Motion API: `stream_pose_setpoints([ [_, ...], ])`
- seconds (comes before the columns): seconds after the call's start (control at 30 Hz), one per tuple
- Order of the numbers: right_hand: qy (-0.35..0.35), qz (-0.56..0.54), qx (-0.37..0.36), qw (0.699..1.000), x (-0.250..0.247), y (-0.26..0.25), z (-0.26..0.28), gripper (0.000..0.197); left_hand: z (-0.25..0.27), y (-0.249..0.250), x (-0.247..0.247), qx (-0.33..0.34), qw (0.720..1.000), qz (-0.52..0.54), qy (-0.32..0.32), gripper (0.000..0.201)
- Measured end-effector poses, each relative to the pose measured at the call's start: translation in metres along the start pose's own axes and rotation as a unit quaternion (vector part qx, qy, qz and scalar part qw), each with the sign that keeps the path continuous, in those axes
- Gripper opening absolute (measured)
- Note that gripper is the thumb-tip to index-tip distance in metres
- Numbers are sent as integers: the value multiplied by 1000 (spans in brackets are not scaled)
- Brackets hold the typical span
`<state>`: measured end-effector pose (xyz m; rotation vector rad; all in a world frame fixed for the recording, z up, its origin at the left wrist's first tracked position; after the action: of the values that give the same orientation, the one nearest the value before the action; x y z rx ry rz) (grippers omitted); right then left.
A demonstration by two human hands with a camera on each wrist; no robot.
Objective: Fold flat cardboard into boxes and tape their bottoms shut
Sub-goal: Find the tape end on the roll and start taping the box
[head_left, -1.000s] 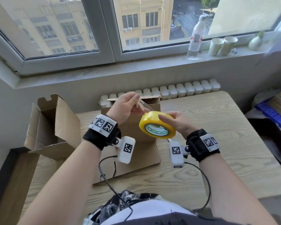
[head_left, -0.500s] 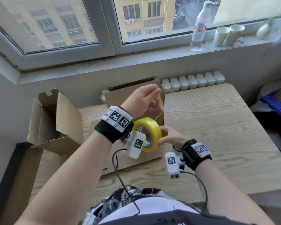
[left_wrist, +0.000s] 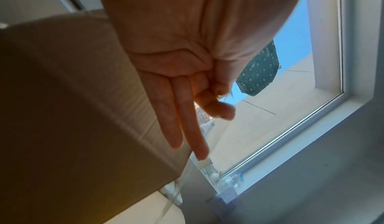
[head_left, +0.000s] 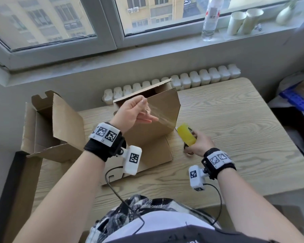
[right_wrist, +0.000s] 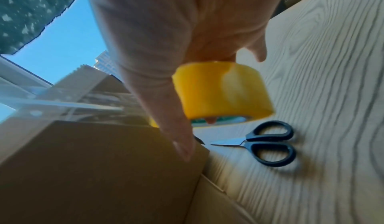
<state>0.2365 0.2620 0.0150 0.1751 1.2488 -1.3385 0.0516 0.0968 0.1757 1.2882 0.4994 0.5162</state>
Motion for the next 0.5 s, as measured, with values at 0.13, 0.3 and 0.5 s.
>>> stream_pose_setpoints([
  [0.13, 6, 31, -16, 999, 10, -12, 4, 38, 3, -11, 24, -7, 1000, 11, -26, 31],
  [0.3, -71, 106, -24, 992, 46, -7, 15, 42, 6, -16, 45, -3, 999, 18, -50, 35],
  [0.5, -56, 42, 15, 997, 45, 12, 16, 35, 11, -9, 52, 10, 999, 18, -43, 30],
])
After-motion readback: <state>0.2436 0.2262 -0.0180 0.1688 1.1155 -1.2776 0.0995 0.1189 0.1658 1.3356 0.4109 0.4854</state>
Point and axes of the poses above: each hand's wrist, its own z-axis away from the middle knuckle, its own x-axis out of the palm, y = z × x, the point moved 4 cm from there along -z, towards the middle knuckle, and after that the axes turned 6 degrees about y, right-handed, at the moved point
